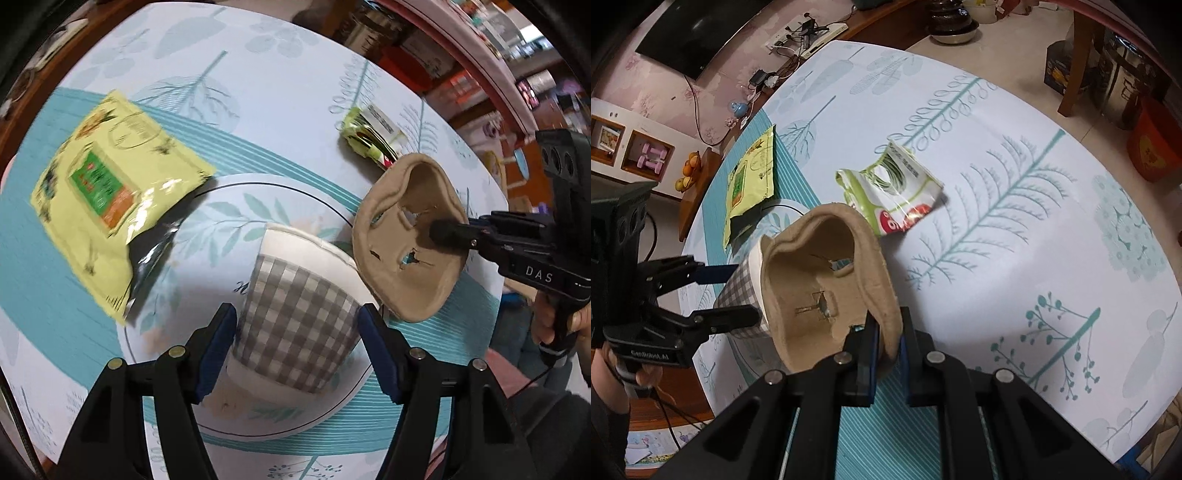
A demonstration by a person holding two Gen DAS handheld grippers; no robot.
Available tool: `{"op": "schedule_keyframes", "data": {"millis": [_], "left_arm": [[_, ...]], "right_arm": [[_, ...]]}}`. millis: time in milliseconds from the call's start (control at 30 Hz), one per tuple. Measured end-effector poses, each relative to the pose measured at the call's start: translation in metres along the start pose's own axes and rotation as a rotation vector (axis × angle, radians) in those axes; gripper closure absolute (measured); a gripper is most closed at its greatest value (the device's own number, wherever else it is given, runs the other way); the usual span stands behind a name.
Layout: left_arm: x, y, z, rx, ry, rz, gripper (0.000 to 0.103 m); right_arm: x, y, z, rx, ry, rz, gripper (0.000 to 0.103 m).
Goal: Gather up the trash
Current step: 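Grasp the brown pulp cup holder with the right tool while the left tool grasps the checkered cup, then carry the cup holder and checkered cup down over the black bin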
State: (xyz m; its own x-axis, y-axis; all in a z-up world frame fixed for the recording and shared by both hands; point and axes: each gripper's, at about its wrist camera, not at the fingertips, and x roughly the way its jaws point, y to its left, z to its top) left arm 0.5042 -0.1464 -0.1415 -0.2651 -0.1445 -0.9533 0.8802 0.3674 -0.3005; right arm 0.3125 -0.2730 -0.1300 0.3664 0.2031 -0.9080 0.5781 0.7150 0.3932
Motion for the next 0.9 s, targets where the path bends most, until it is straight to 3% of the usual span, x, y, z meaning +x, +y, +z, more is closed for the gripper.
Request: {"op": "schedule_keyframes", "data": {"millis": [167, 300, 333, 367, 533, 700, 900], "left_arm": [[0.018, -0.019, 0.009, 0.075, 0.059, 0.007, 0.031], [0.018, -0.037, 0.008, 0.123, 0.019, 0.062, 0.034], [0.017, -0.039, 0.007, 0.121, 0.006, 0.066, 0.040], [0.014, -0.042, 0.004, 0.111, -0.015, 0.068, 0.047], [0.002, -0.050, -0.017, 0.040, -0.072, 0.107, 0.058], [-0.009, -0.062, -0.044, -0.057, -0.155, 0.172, 0.061], [-0.022, -0.076, -0.078, -0.185, -0.207, 0.193, 0.063]], "right_arm": [[0.001, -0.005, -0.002, 0.023, 0.000, 0.006, 0.094], [0.002, -0.007, -0.004, 0.032, 0.002, 0.006, 0.094], [0.002, -0.009, -0.005, 0.032, 0.006, 0.007, 0.094], [0.002, -0.009, -0.006, 0.029, 0.008, 0.007, 0.094], [0.000, -0.011, -0.011, 0.016, 0.019, 0.032, 0.095], [-0.011, -0.008, -0.021, -0.021, 0.011, 0.047, 0.096], [-0.028, -0.014, -0.037, -0.062, 0.009, 0.058, 0.096]]}}
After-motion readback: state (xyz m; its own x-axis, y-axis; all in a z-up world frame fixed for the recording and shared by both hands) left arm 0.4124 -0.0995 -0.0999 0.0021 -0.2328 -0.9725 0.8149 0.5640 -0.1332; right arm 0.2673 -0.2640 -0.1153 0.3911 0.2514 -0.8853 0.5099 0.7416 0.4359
